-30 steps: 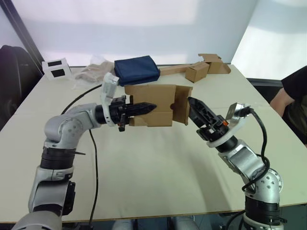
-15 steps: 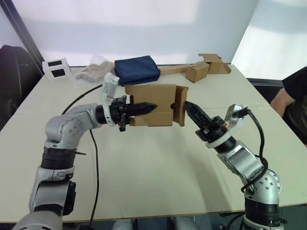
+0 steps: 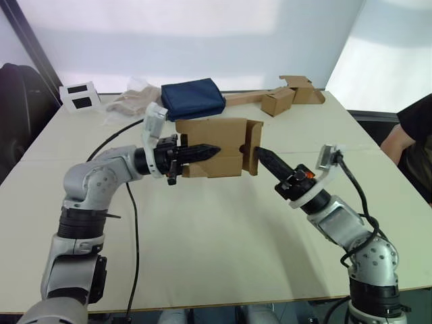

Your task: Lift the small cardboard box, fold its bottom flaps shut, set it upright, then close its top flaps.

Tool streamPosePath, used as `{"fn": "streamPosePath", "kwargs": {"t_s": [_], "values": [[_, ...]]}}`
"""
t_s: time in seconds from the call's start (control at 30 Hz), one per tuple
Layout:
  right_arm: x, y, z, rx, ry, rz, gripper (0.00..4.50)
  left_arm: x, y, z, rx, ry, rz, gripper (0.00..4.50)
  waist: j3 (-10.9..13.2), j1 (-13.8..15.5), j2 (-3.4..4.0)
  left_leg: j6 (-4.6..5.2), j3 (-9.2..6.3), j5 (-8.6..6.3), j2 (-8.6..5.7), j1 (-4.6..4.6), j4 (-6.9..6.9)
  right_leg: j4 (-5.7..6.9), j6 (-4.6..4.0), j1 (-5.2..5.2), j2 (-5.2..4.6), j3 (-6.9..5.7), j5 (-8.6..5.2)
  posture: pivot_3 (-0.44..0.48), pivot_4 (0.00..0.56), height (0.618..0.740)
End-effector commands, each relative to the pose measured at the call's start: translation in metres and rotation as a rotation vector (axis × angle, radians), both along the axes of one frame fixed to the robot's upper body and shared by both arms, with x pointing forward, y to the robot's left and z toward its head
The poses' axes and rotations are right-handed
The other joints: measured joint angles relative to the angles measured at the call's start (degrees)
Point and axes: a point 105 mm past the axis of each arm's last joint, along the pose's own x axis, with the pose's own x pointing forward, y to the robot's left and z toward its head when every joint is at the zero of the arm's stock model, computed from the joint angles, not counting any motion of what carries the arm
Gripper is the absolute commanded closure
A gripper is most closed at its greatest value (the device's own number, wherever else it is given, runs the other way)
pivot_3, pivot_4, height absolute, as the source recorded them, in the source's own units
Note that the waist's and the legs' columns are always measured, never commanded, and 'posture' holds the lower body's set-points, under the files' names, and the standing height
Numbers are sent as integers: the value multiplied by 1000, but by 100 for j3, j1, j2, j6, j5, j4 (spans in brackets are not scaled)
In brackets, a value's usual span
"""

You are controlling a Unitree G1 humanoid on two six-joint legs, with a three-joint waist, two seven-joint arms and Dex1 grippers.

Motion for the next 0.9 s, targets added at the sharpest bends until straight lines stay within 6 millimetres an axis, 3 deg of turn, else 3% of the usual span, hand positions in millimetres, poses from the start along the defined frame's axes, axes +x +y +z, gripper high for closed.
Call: {"fn": "streamPosePath", "kwargs": {"t_s": [0.03,0.63,0.9], "values": [[-7,5,15,-34,-95,1,3603,-4,4,12,-27,-51,-4,4500,0,0,0,0,0,0,0,0,0,0,0,0,0,0,0,0,150,740],[-33,42,24,-91,-121,113,3603,0,-3,5,-15,-59,8,4500,0,5,0,0,-1,0,0,0,0,0,0,0,-1,0,0,0,150,740],[-25,43,37,-9,-128,82,3603,-3,-8,9,-53,-44,4,4500,0,-4,0,0,0,0,1,0,0,-1,-1,0,0,0,0,0,150,740]]}}
